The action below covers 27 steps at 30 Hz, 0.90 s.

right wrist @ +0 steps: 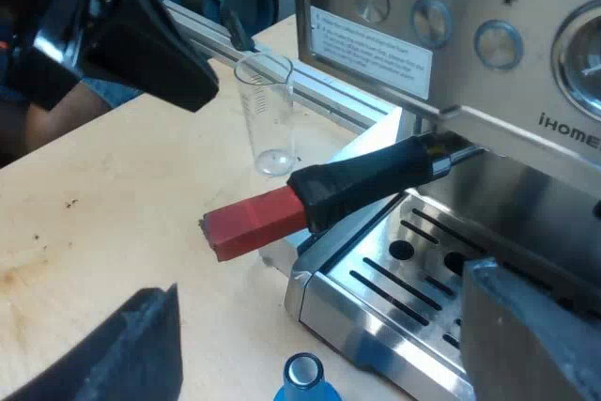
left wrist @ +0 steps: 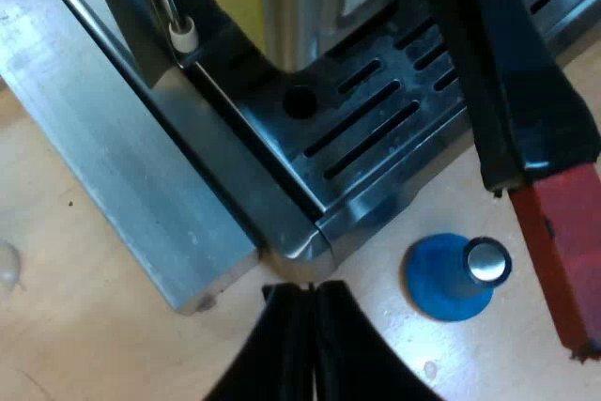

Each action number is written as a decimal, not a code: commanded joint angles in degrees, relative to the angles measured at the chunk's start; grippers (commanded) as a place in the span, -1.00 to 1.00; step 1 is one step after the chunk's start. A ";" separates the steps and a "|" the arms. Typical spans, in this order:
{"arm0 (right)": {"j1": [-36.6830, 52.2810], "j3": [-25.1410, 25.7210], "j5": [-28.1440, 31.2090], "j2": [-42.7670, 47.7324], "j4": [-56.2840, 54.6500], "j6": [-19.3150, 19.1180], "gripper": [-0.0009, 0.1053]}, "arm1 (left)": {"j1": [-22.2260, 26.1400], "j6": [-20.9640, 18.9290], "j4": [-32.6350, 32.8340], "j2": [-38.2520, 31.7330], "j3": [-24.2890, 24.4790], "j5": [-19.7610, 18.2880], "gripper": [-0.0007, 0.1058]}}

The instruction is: Put the handle in the coffee machine

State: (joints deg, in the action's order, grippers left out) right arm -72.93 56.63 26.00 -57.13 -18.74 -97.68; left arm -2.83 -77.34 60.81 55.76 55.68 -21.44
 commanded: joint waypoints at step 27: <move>0.01 0.55 -0.28 0.41 -0.11 0.02 0.23 | -12.79 -3.75 1.06 7.06 0.26 13.94 -0.97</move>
State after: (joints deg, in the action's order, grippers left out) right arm -72.93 56.63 26.00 -57.13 -19.06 -97.68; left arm -15.33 -80.18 61.66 62.70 55.68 -9.26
